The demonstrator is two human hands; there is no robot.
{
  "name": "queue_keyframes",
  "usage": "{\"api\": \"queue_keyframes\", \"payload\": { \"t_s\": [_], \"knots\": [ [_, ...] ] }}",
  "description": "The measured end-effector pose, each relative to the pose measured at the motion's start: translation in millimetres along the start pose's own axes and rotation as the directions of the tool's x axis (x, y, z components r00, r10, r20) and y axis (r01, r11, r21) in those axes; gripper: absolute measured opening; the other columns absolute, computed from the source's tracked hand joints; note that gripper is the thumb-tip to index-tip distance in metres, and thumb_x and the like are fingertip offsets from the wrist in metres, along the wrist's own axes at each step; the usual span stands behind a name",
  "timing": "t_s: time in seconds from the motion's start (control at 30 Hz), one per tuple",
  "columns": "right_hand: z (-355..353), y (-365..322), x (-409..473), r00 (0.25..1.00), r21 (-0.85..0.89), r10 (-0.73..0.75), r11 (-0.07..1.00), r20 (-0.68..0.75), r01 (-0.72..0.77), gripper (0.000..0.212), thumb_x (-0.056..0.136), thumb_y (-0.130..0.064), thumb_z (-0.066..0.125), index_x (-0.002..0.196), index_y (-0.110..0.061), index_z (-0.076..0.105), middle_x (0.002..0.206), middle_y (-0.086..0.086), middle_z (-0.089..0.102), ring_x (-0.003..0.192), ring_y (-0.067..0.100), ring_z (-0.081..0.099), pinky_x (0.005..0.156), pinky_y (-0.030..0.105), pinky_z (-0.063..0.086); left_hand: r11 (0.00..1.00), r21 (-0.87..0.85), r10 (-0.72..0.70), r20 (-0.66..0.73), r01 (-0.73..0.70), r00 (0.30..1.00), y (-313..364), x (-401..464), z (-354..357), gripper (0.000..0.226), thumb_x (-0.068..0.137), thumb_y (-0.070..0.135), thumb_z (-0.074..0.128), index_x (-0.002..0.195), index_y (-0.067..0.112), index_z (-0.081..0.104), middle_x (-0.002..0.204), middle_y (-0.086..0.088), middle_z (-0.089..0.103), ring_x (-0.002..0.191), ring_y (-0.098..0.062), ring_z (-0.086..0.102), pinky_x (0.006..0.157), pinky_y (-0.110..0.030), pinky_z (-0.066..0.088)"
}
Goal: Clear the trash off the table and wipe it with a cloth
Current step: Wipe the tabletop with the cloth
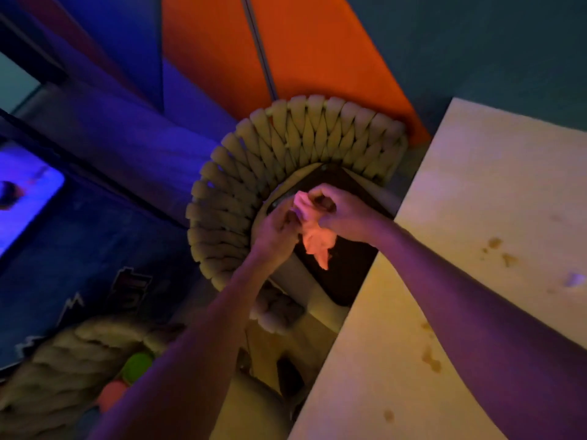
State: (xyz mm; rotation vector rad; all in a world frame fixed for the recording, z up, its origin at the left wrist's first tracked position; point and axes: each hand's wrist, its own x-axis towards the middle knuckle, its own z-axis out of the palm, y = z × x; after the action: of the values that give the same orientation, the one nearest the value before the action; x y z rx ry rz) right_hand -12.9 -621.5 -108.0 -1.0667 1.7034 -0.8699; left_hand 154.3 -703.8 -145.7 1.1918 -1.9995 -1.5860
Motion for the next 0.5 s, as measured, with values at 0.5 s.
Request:
{"api": "queue_keyframes", "payload": {
  "t_s": [0.5],
  "knots": [
    [-8,-78,-222,0.980,-0.137,-0.067,0.990,-0.187,0.041,0.038,0.077,-0.015,0.077,0.109,-0.033,0.070,0.086,-0.026,0.065,0.076,-0.014,0.059,0.070,0.006,0.043,0.949,0.173,0.262,0.040,-0.265,0.964,114,-178,0,0.025,0.080,0.035,0.051,0.096,0.017,0.059,0.078,-0.003,0.060,0.071,-0.012,0.055,0.063,-0.045,0.050]
  ]
}}
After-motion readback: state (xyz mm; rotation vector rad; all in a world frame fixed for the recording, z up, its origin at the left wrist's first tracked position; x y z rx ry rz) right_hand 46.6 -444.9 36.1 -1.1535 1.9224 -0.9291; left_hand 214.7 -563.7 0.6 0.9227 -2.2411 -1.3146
